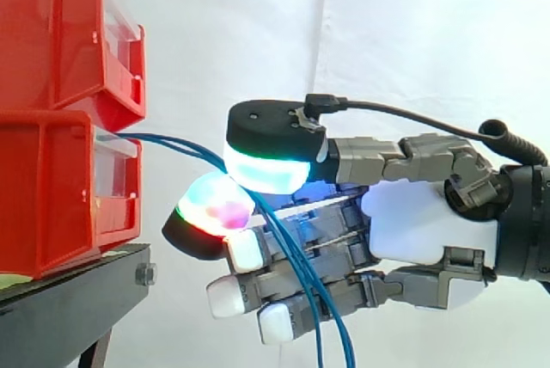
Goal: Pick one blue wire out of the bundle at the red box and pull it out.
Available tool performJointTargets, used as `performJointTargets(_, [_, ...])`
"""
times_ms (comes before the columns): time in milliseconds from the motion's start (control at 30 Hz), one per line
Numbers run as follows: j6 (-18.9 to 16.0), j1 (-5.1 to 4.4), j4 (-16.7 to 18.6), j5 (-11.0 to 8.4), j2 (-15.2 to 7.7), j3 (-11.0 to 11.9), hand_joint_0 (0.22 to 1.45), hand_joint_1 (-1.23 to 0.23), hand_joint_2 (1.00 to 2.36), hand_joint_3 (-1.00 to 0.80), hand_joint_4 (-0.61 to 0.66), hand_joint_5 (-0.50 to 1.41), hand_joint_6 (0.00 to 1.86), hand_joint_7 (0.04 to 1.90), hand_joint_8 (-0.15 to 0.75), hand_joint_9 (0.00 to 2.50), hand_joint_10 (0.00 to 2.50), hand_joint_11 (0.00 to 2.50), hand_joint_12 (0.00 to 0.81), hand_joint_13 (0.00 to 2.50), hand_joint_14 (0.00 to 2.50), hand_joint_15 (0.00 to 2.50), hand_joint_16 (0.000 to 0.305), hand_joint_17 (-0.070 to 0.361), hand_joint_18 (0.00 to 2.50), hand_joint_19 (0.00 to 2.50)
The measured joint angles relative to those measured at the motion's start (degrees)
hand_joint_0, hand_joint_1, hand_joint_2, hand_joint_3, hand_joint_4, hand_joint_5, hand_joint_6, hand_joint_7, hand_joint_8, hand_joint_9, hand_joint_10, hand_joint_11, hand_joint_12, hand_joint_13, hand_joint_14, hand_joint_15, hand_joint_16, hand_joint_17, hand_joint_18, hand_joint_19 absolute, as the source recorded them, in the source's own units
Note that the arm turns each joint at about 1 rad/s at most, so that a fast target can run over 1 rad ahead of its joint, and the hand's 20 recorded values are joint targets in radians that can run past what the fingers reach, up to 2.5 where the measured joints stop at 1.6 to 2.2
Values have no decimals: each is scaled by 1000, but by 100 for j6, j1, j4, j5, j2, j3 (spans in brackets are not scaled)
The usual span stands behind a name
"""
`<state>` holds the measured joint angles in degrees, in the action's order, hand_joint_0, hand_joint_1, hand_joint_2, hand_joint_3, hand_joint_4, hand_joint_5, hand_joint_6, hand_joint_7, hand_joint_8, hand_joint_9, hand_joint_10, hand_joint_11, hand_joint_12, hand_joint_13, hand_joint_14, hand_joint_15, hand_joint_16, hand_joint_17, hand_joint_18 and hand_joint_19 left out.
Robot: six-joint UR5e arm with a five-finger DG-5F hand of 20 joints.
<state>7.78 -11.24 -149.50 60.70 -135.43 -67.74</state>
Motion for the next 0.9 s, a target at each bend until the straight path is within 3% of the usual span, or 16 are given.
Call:
performJointTargets(433, [-184, 8, -1061, 97, 0, 309, 719, -821, 1016, -259, 172, -207, 900, 1130, 433, 923, 16, 655, 470, 941, 14, 437, 61, 137, 929, 525])
performJointTargets(900, [-296, 38, -1346, 118, 151, 323, 698, -804, 1015, -262, 206, -203, 888, 1192, 438, 951, 16, 653, 472, 952, 14, 450, 61, 138, 936, 537])
